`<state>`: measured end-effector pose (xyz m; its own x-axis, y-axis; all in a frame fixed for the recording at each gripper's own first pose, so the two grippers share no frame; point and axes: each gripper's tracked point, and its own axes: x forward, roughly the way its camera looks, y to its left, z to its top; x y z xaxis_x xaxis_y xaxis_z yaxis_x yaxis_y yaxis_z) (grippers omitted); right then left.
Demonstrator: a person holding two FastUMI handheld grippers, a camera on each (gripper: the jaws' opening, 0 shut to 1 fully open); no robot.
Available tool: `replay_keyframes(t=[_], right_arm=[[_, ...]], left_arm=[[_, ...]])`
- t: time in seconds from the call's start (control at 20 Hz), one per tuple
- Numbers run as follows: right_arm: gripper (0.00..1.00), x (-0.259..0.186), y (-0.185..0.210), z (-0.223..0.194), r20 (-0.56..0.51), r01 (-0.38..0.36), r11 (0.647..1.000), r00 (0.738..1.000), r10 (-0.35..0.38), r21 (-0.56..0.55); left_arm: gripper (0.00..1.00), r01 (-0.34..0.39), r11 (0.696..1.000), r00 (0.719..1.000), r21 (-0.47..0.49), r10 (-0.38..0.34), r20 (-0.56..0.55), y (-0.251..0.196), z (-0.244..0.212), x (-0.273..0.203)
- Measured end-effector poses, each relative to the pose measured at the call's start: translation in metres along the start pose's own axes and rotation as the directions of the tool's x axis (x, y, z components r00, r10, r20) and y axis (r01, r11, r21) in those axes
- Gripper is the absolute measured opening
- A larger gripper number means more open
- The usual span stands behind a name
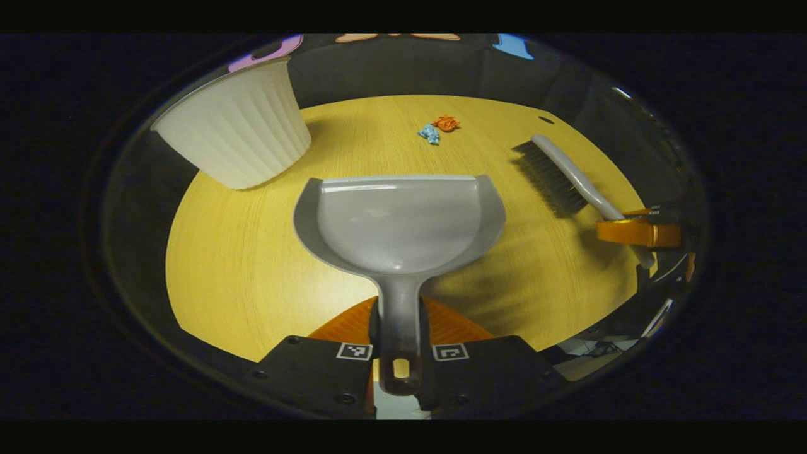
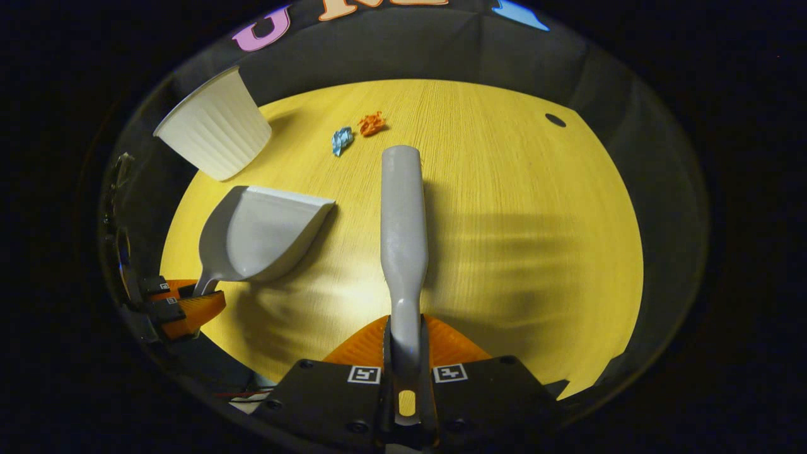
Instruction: Pick up the small broom and dustpan from the desktop, sweep the trash into the dustpan with the broom, and then empty the trash into the garbage bin.
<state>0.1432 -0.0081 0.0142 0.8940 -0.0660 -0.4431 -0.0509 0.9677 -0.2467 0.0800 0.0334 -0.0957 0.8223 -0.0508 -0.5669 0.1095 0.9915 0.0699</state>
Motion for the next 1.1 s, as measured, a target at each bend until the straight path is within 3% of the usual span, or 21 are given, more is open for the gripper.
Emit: replay_keyframes(t=[0.1,0.15,0.2,0.45,0.55,0.75,1.0,1.05,1.1], right_arm=[[0.10,0.000,-0.011,0.022,0.004,0.004,1.000,1.000,-0.004,-0.016],[0.14,0.001,-0.015,0.034,0.006,0.009,0.999,1.000,-0.009,-0.038],[0.14,0.003,-0.019,0.048,0.015,0.022,0.998,1.000,-0.021,-0.067],[0.14,0.031,-0.024,0.127,0.032,0.077,0.979,0.997,-0.072,-0.189],[0.14,0.050,-0.023,0.144,0.035,0.112,0.959,0.994,-0.107,-0.259],[0.14,0.074,-0.010,0.165,0.016,0.100,0.954,0.995,-0.099,-0.283],[0.14,0.100,-0.014,0.185,0.008,0.159,0.926,0.986,-0.167,-0.341],[0.10,0.100,-0.012,0.189,0.008,0.160,0.924,0.986,-0.168,-0.348],[0.14,0.102,-0.010,0.191,0.005,0.158,0.922,0.986,-0.167,-0.354]], left_arm=[[0.22,0.008,0.997,1.000,0.081,-0.009,0.011,0.015,0.009,-0.006],[0.18,0.005,0.991,1.000,0.131,-0.007,0.015,0.023,0.015,-0.006],[0.22,0.001,0.984,1.000,0.177,-0.005,0.023,0.032,0.022,-0.005],[0.22,0.058,0.933,0.998,0.355,-0.066,0.010,0.050,0.052,0.003],[0.19,0.081,0.916,0.996,0.392,-0.088,0.000,0.054,0.064,0.007],[0.21,0.092,0.887,0.995,0.452,-0.101,-0.006,0.057,0.084,0.017],[0.21,0.119,0.873,0.993,0.473,-0.116,-0.035,0.057,0.096,0.031],[0.21,0.122,0.870,0.992,0.478,-0.116,-0.041,0.057,0.095,0.032],[0.20,0.126,0.869,0.992,0.478,-0.119,-0.045,0.057,0.096,0.034]])
